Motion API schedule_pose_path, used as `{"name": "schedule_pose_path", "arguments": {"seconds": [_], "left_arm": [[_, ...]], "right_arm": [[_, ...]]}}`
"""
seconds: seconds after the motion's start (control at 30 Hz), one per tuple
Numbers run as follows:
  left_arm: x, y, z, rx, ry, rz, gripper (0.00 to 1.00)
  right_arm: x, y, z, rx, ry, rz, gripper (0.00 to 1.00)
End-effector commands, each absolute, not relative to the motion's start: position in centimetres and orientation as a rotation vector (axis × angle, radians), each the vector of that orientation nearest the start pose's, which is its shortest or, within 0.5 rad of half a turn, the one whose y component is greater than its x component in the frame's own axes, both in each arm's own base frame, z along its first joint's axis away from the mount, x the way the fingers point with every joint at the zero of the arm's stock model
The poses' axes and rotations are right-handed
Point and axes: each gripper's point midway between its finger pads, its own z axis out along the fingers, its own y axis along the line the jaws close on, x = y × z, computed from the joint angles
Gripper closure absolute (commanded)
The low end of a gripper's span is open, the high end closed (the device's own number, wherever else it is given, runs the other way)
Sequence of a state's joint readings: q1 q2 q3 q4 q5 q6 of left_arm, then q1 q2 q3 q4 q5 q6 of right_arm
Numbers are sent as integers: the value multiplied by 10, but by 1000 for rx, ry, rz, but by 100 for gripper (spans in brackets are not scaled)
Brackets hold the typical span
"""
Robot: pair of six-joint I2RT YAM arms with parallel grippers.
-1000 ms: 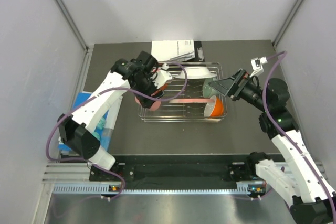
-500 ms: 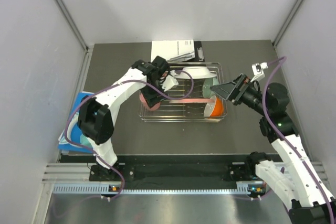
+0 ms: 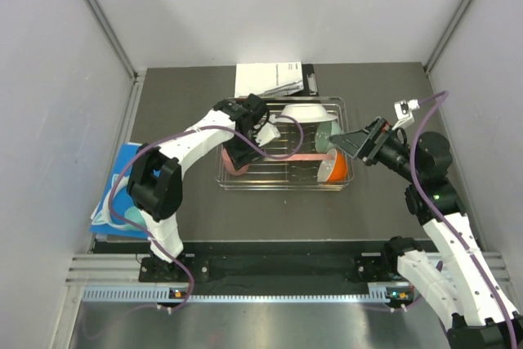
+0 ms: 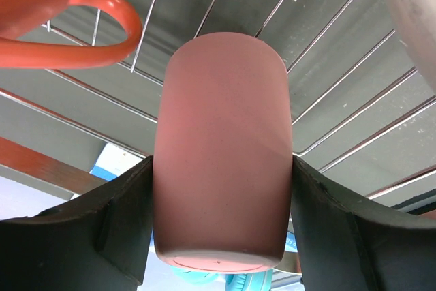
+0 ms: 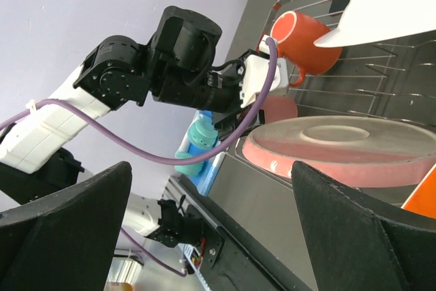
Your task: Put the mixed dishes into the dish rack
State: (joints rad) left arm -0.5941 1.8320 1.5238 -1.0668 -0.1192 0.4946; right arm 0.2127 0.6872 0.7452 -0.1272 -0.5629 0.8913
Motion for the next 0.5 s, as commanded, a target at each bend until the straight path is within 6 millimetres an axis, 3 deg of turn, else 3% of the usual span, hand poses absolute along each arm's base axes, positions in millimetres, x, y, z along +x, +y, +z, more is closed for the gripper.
{"name": "schedule_pose_path", "arguments": {"seconds": [0.0,0.03,0.1,0.2,0.33,0.47], "left_arm": [[318,-170,98,1471,2514,158,82],[319,-171,99,1468,2509,154,81],[319,-174,102,1460,2503,143,67],[321,-177,114,1438,2482,126,23],[321,-180,132,1408,2451,107,2],[321,-183,152,1377,2416,77,1]], "right_arm": [[227,171,321,108,1757,1274,0],[227,171,321,108,1757,1274,0],[227,172,320,104,1766,1278,0],[227,172,316,104,1785,1269,0],[227,169,316,105,1789,1245,0],[227,168,314,98,1800,1227,0]]}}
